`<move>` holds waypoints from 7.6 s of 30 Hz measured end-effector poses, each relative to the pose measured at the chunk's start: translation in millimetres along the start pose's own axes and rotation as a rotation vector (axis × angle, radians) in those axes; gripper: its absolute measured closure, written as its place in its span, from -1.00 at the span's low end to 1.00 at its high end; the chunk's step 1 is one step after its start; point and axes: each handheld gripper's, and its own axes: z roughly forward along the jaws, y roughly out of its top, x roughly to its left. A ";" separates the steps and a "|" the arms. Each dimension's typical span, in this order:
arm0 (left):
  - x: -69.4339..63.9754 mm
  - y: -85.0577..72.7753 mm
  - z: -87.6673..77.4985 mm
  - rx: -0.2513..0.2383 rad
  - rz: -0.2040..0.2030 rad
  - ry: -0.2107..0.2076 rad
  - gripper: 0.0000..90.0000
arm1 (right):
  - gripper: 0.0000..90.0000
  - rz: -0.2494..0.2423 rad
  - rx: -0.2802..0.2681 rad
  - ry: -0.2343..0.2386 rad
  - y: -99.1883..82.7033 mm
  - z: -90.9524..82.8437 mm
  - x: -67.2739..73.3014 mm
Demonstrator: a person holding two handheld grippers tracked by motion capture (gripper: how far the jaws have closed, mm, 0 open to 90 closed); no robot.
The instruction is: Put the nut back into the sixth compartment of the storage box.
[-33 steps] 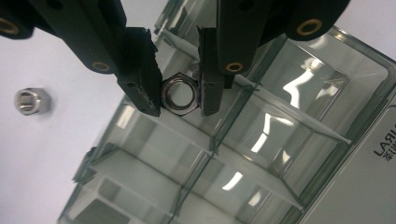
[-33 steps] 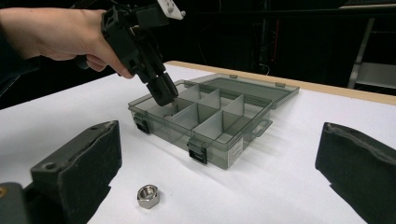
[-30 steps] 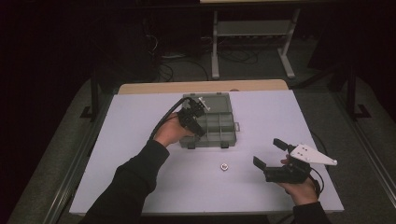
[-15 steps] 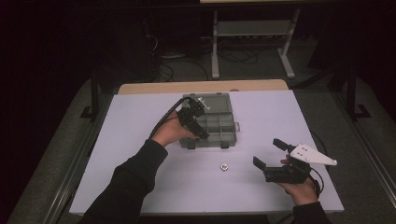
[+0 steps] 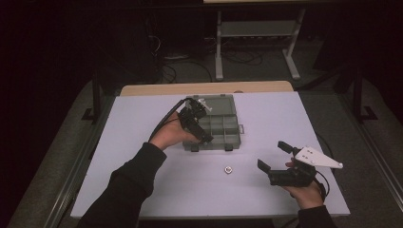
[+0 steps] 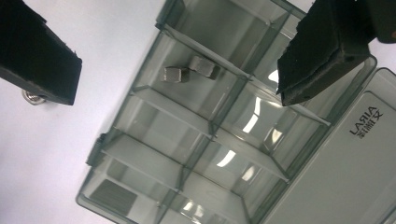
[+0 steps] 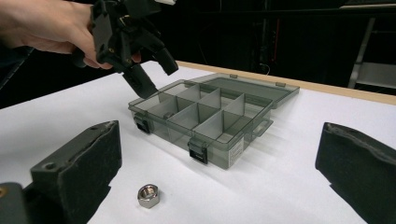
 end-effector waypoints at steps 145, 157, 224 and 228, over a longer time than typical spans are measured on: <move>-49.5 9.0 -2.3 0.031 0.081 -0.091 0.57 | -1.00 0.001 0.008 0.000 -1.1 1.4 -0.6; -25.2 7.1 -4.4 0.021 -0.006 -0.038 0.57 | -1.00 0.001 0.006 0.000 -1.1 1.2 -1.1; 7.5 -47.8 -35.1 -0.251 -0.143 0.037 -1.00 | -1.00 0.013 0.030 0.018 -3.5 8.4 -4.5; 5.1 -60.0 -44.6 -0.301 -0.130 0.040 -1.00 | -1.00 0.007 0.033 0.019 -3.7 8.5 -4.1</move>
